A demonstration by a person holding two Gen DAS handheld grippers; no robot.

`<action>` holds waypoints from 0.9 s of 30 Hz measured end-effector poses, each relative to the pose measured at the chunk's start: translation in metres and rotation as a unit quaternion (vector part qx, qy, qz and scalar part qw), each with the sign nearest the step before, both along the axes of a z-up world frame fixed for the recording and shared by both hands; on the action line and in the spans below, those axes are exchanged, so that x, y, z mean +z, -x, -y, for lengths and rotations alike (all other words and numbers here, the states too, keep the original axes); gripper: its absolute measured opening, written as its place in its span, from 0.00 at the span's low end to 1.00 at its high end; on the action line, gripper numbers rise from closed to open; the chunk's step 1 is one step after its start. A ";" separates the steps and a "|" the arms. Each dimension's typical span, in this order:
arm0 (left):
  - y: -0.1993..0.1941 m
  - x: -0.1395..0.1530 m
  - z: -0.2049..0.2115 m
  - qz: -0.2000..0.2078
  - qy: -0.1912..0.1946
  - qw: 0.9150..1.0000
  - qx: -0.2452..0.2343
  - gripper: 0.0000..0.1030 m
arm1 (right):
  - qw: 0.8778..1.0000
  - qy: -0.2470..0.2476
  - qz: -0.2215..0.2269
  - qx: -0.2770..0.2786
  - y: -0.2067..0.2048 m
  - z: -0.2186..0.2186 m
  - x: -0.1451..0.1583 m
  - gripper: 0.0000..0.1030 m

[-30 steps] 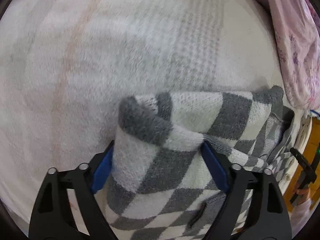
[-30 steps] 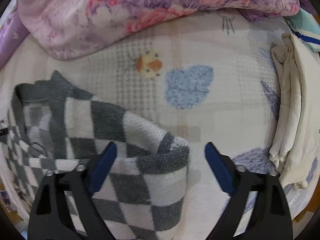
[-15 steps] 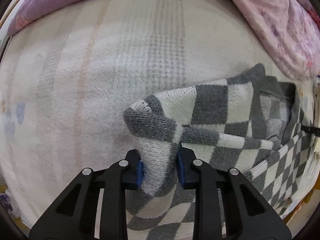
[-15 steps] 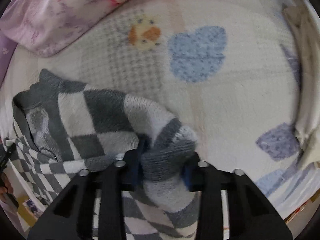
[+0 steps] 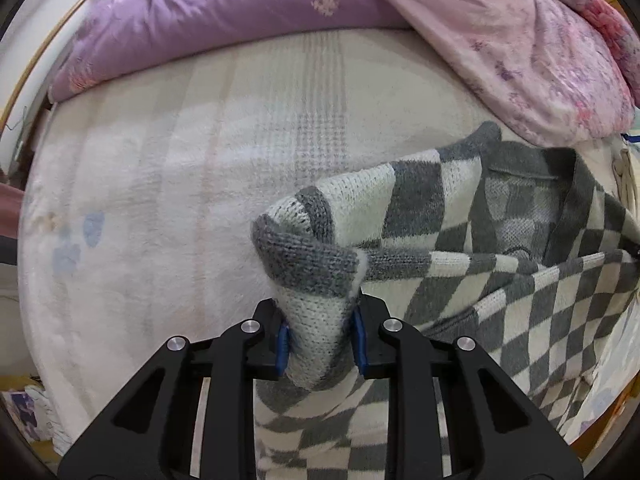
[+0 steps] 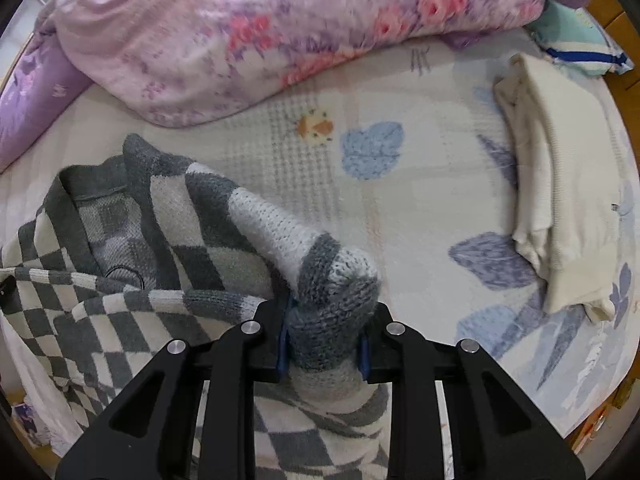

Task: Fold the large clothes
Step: 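Lift the cardigan edge with both grippers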

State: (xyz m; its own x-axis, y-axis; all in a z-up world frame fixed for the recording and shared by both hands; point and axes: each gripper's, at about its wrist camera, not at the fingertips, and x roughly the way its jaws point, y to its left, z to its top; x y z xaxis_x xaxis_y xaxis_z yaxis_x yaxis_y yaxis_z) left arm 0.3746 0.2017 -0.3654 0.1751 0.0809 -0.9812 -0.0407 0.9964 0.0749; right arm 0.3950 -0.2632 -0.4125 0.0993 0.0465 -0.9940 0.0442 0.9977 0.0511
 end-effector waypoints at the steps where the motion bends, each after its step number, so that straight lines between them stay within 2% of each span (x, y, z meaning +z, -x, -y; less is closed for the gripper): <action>1: 0.003 0.002 0.008 0.002 -0.013 1.000 -0.008 0.23 | 1.000 0.005 0.007 0.001 0.003 -0.001 0.007 0.22; 5: 0.026 0.025 0.021 0.027 -0.039 0.998 -0.032 0.23 | 0.999 0.013 0.039 0.000 0.016 -0.006 0.040 0.22; 12: 0.062 0.056 0.030 0.054 -0.047 0.997 -0.037 0.22 | 0.996 0.023 0.087 0.002 0.060 -0.008 0.080 0.22; 27: 0.158 0.106 0.030 0.107 -0.023 0.994 -0.020 0.22 | 0.990 0.032 0.139 -0.020 0.163 -0.004 0.135 0.22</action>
State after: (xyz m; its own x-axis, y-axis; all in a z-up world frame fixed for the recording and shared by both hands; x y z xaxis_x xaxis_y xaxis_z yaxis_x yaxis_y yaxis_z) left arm 0.2166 0.1714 -0.2592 0.3826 0.1130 -0.9170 -0.0216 0.9933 0.1133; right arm 0.2316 -0.2591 -0.2776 0.3706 -0.0253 -0.9284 0.0774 0.9970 0.0037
